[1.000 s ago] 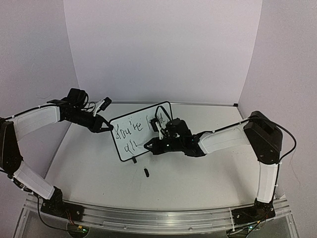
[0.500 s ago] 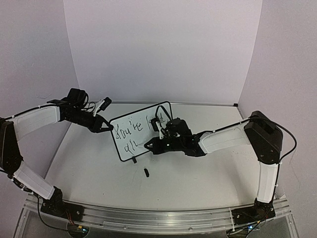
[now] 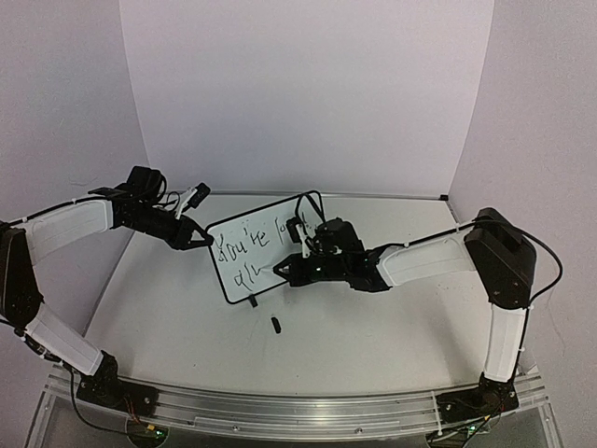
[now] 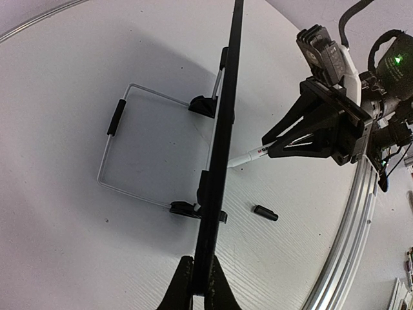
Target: Write a sentence on the whiteboard
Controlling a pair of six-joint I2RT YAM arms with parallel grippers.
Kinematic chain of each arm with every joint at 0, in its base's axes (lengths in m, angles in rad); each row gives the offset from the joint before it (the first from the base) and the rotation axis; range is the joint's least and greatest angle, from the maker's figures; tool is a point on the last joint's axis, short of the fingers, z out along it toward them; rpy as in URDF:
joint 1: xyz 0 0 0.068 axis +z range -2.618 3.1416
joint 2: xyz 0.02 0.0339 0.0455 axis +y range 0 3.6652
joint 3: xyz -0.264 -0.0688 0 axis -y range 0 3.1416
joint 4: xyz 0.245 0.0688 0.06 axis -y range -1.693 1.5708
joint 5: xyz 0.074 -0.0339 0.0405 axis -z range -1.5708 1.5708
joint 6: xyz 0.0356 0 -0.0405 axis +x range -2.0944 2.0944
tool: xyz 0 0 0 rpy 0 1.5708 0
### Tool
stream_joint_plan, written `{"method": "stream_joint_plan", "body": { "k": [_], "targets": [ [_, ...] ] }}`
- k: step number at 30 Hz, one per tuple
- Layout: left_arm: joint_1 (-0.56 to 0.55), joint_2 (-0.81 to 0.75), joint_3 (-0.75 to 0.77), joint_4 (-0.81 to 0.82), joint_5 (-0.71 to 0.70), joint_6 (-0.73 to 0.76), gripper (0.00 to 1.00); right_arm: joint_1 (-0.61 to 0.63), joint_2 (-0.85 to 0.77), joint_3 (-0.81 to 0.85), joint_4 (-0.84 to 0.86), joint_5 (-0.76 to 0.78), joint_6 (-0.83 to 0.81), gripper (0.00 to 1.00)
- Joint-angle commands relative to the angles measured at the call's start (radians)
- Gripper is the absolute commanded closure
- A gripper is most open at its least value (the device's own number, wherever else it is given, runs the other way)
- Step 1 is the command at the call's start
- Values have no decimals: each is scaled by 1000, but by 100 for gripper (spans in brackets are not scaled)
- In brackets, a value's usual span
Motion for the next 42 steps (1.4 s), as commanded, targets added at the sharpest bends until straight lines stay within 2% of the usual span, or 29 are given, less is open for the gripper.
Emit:
{"method": "stream_joint_plan", "body": {
  "k": [1, 25, 42],
  "targets": [
    [-4, 21, 20, -23, -74, 25, 100, -11, -50, 27, 23, 44, -11, 100],
    [-4, 22, 19, -22, -74, 26, 100, -20, -15, -27, 23, 54, 6, 100],
    [-5, 20, 21, -22, -72, 26, 100, -27, -93, 22, 17, 66, -21, 100]
  ]
}}
